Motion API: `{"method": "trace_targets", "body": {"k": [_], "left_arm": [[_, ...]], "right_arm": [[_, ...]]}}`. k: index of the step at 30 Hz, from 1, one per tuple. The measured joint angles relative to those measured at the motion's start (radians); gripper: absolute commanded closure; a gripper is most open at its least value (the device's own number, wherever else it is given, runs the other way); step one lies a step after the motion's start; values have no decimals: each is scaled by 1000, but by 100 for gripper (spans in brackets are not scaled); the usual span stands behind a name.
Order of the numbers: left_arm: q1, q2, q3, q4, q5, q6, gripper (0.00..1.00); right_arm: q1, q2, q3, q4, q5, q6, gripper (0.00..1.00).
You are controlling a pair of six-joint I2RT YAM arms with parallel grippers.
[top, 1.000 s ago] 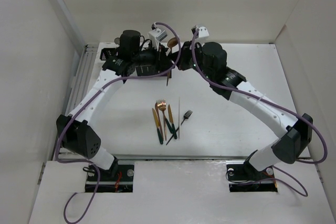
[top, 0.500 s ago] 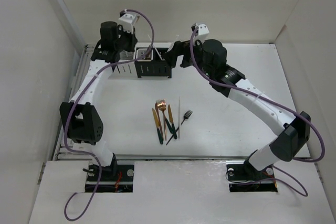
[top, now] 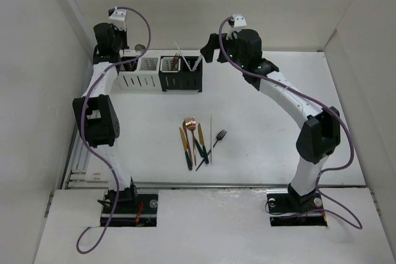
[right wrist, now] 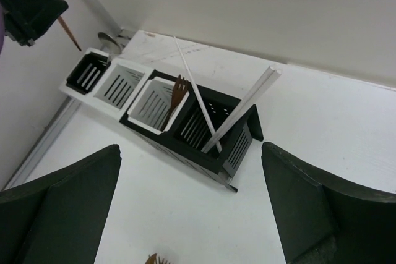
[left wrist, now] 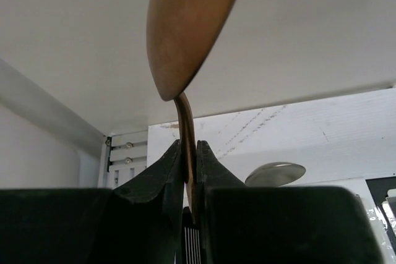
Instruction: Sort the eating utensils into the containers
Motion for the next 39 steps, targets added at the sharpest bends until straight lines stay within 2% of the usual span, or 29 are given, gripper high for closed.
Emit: {"method": "trace_targets", "body": {"k": [10,16,17,19,20,21,23,26,29,34,39], "left_arm": [[0,61,-4,30,48,-72,100],[6,58,-106,46,20,-100,100],[8,57,-134,46,12,-97,95],[13,57,-182,48,3,-93,77],[18,53,-201,75,5,-87,64],[21,44,-212,80,1,-89,39],[24,25,-226,75,1,-90,24],[24,0,-227,68,-8,-94,14],[22,-24,-217,53,-39,-92,14],[14,-57,-149,-5,-131,-84,14],[-13,-152,-117,-72,-210,-77,14]], "right_arm": [[-11,74,77,-30,-48,-4,0],[-11,42,53,-36,-31,-13,0],[-11,28,37,-38,-27,-16,0],[-11,0,13,-46,-15,-23,0],[-11,-12,4,-46,-10,-26,0],[-11,-26,-7,-46,-5,-29,0],[-11,-55,-26,-48,9,-34,0],[-14,-93,-42,-65,39,-41,0],[-29,-124,-42,-107,66,-48,0],[-71,-68,51,-280,80,-55,20],[-66,51,69,-310,14,-66,21]]}}
